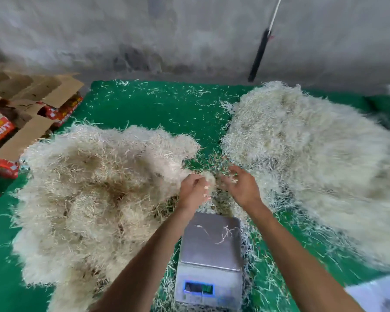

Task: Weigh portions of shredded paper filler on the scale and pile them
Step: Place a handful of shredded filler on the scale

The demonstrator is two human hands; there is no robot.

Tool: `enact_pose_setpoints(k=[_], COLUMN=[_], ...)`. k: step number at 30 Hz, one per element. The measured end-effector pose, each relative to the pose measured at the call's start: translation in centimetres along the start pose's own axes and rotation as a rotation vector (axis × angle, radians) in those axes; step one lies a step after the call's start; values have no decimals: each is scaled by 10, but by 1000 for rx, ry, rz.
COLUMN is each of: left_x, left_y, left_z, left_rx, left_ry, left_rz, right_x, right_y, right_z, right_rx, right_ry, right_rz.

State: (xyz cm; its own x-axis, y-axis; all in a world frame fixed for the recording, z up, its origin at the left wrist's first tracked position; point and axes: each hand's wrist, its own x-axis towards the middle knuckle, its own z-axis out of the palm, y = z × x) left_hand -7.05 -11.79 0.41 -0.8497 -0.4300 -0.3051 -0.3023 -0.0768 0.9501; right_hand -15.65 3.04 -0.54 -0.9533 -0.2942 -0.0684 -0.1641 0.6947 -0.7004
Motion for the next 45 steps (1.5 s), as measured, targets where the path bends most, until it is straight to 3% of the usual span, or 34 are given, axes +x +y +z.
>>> enact_pose_setpoints(k=[6,13,17,19,23,28,30,33,37,39,42,45], left_x=[22,60,84,92,99,79,63,34,-3,-18,-28,-40], left_y=[-27,-38,-53,-65,-84,-73,-59,-31,-6,2,11,17], left_z=[76,133,145,147,136,119,109,88,63,52,41,28], left_rx=[65,166,96,106,196,202,49,-367,-597,-564,-631,-432], left_ry=[-96,-197,-211,-204,-123,-96,-77,-119,-213,-134,-115,47], left_rz=[-81,-209,-410,-466,-392,-305,-339,-534,-564,-474,-459,-291], right_x=[-13,35,51,46,29,11,3,-12,-44,-59,-77,-95], right_y=[89,137,158,165,166,133,101,51,5,-3,-8,-8], right_z=[-27,-10,24,37,49,28,11,-11,-37,-41,-36,-28], right_rx=[-194,-380,-514,-551,-415,-131,50,352,738,647,302,311], right_ry=[130,-10,-161,-140,-33,-65,-43,44,-21,-38,53,215], right_rz=[37,18,55,35,32,147,168,215,245,170,5,-51])
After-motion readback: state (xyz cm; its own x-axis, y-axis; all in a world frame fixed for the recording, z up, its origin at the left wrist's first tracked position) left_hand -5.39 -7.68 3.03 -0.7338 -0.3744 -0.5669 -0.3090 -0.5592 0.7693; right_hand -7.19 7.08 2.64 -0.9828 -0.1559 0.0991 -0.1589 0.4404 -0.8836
